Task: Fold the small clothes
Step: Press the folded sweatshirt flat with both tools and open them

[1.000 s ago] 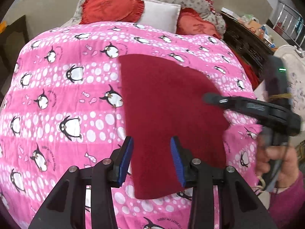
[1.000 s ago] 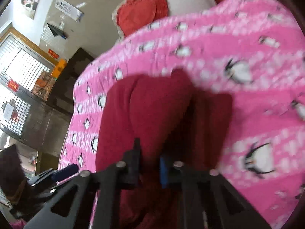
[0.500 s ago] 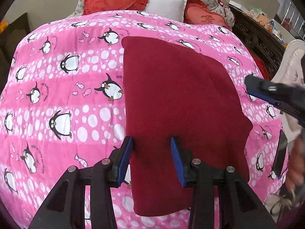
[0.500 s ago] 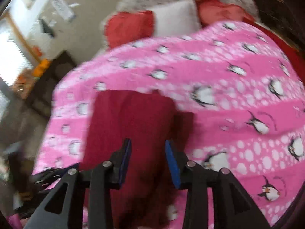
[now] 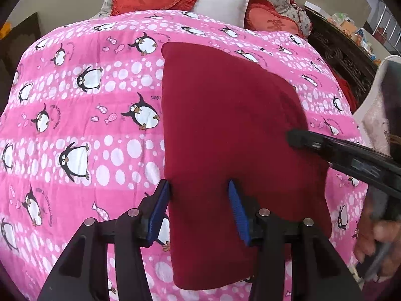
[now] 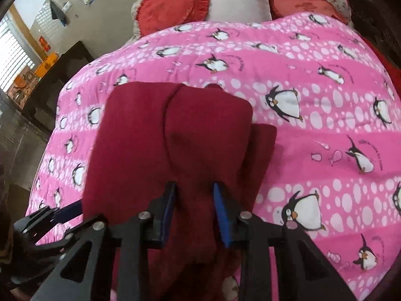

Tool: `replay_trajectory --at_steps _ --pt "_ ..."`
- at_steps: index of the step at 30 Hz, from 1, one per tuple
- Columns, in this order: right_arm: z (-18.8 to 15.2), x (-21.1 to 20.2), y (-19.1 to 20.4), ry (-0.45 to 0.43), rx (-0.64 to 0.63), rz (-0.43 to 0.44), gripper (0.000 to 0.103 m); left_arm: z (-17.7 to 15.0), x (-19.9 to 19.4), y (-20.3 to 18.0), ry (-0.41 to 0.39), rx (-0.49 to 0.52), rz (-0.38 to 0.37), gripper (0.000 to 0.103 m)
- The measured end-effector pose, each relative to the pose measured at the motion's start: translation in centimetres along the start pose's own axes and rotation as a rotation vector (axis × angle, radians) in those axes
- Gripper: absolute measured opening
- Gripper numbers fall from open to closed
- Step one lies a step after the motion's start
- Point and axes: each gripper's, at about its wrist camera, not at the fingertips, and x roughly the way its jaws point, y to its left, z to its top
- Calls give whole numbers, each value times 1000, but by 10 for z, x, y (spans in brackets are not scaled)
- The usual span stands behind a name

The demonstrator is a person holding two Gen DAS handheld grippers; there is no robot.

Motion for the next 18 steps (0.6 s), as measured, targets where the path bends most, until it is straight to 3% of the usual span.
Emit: replay_trajectory --at_steps 6,8,10,13,18 --pt "-25 -30 28 -10 -108 -2 38 -1 1 1 -5 -3 4 28" --pt "-35 -28 30 -6 -137 -55 38 -2 1 0 -9 -2 9 28" --pt "-46 -12 22 23 -146 -164 42 -3 2 -2 -4 1 8 29" --pt "-55 -5 6 19 -71 -123 45 -6 0 -4 1 16 13 29" --pt "-58 -38 3 -36 -15 -55 48 -8 -6 2 4 -19 -15 29"
